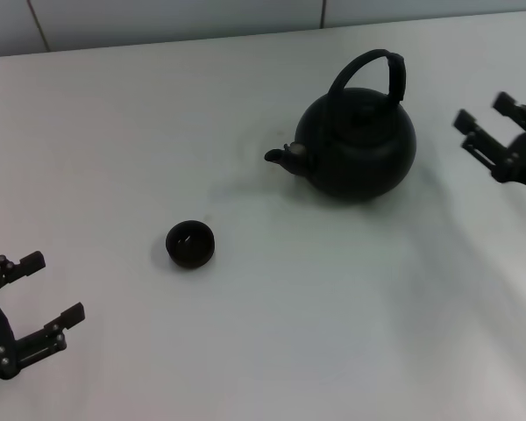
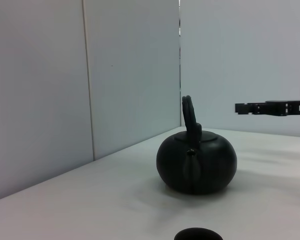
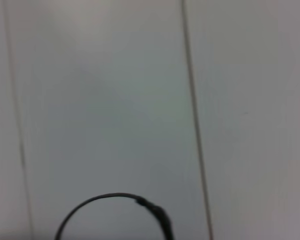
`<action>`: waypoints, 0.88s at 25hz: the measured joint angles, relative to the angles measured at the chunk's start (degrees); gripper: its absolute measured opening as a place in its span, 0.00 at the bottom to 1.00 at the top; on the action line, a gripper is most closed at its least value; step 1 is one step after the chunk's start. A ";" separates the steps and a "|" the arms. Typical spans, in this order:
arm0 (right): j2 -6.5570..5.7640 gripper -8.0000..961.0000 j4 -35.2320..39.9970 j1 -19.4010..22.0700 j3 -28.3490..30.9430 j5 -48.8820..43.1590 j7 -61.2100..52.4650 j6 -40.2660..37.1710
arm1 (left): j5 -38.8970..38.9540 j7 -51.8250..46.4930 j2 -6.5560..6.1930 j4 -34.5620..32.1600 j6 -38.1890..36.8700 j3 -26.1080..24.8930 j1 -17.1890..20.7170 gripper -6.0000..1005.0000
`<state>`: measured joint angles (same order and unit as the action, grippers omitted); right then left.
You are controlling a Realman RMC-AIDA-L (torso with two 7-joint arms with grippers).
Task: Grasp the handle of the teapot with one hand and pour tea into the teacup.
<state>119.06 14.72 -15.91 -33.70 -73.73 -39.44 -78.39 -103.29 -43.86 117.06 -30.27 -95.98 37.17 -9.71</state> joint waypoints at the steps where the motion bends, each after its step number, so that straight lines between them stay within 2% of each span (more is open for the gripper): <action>1: -0.03 0.72 -0.15 0.23 0.40 -0.01 0.22 -0.23 | -0.01 0.00 0.00 0.01 0.00 0.01 -0.05 0.81; 6: -0.07 0.72 -0.30 0.42 0.24 -0.72 -0.11 -1.25 | -0.04 0.00 -0.03 -0.03 0.00 0.08 -0.35 0.81; 9: -0.49 0.72 0.30 0.19 0.04 -4.55 -1.09 -5.36 | -0.06 0.00 -0.08 0.00 0.00 0.09 -0.49 0.81; 13: -2.23 0.72 4.07 -1.48 0.06 -18.16 -6.83 -12.62 | -0.09 0.00 -0.18 0.15 0.00 0.09 -0.90 0.81; 16: -3.63 0.72 6.72 -4.91 0.03 -30.83 -12.03 -15.15 | -0.82 -0.22 -0.34 0.26 0.01 0.09 -2.21 0.81; 19: -4.23 0.72 9.18 -8.54 0.06 -41.23 -15.82 -14.53 | -2.23 -1.08 -0.53 -0.14 0.00 0.18 -3.72 0.81; 22: -4.16 0.72 12.37 -11.11 0.11 -47.55 -17.23 -13.30 | -6.15 -4.48 -1.41 -1.66 0.22 0.25 -6.66 0.81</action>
<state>114.89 27.09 -27.02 -33.59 -121.28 -56.67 -91.70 -109.44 -48.33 115.65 -31.93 -95.75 37.42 -16.37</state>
